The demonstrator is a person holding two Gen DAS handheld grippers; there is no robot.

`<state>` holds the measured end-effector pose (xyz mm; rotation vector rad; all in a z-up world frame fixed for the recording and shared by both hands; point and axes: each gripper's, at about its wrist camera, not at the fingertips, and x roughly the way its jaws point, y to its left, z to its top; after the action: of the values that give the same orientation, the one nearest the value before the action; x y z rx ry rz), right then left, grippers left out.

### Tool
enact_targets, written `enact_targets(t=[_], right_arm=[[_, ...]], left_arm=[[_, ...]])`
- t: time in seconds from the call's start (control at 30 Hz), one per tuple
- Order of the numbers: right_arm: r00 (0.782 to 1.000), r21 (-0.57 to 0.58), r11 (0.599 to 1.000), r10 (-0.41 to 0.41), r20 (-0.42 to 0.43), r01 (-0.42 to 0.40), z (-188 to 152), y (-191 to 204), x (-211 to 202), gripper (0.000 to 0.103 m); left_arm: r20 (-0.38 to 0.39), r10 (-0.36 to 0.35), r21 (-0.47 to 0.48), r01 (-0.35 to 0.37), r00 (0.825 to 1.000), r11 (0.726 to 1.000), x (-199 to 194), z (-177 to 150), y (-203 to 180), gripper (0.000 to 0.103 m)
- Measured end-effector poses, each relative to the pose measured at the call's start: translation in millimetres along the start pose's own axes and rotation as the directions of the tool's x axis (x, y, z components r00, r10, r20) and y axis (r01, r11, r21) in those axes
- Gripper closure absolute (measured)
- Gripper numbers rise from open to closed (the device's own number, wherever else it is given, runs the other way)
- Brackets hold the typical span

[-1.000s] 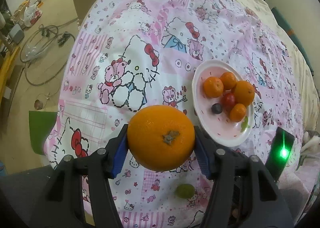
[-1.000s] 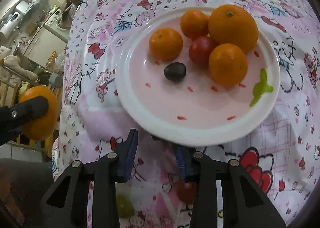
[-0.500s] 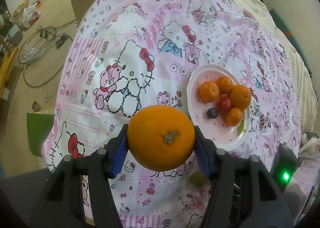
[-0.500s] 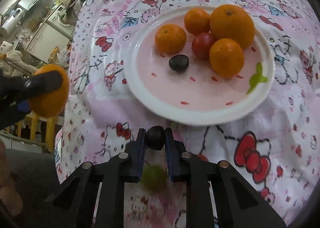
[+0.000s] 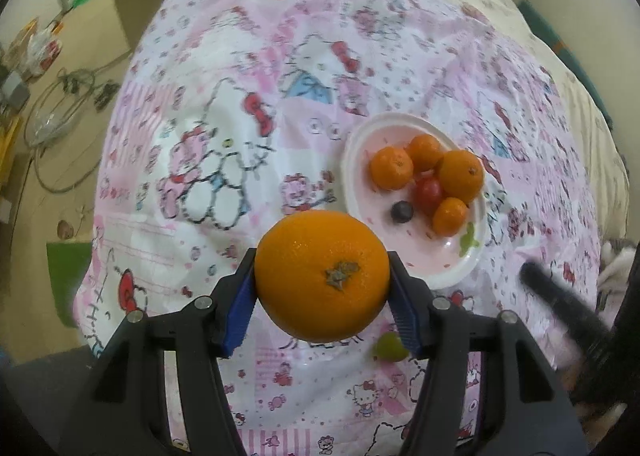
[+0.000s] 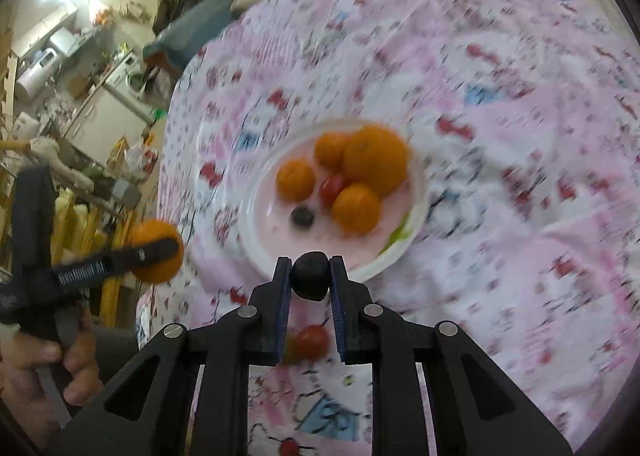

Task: Organize fruits
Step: 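Carry the orange to the plate with the left tool while the right tool grasps a dark grape, then lower the orange and grape onto the plate and open both tools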

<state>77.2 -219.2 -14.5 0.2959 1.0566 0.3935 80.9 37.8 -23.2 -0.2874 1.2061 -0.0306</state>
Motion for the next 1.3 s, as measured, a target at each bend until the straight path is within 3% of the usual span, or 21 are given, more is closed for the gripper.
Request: enact_targets(t=[0.2, 0.4, 0.7, 1.3], right_arm=[[0.998, 0.057, 0.998, 0.015, 0.064, -0.018, 33.0, -30.5, -14.8, 0.083], [0.999, 0.074, 0.996, 0.043, 0.021, -0.045, 56.6, -50.1, 8.1, 0.083], [0.996, 0.101, 0.995, 0.036, -0.081, -0.027, 50.6, -61.4, 53.3, 0.083], [0.987, 0.109, 0.994, 0.003, -0.161, 0.015, 43.7, -65.3, 82.7, 0.082]], left_arm=[[0.014, 0.013, 0.092, -0.014, 1.0, 0.996, 12.3, 17.3, -25.3, 0.047], [0.001, -0.03, 0.096, 0.03, 1.0, 0.995, 35.5, 35.9, -40.9, 0.047], [-0.049, -0.081, 0.108, 0.086, 0.996, 0.99, 72.9, 47.6, -57.3, 0.047], [-0.075, -0.049, 0.143, 0.06, 0.996, 0.988, 92.3, 39.6, -61.3, 0.045]])
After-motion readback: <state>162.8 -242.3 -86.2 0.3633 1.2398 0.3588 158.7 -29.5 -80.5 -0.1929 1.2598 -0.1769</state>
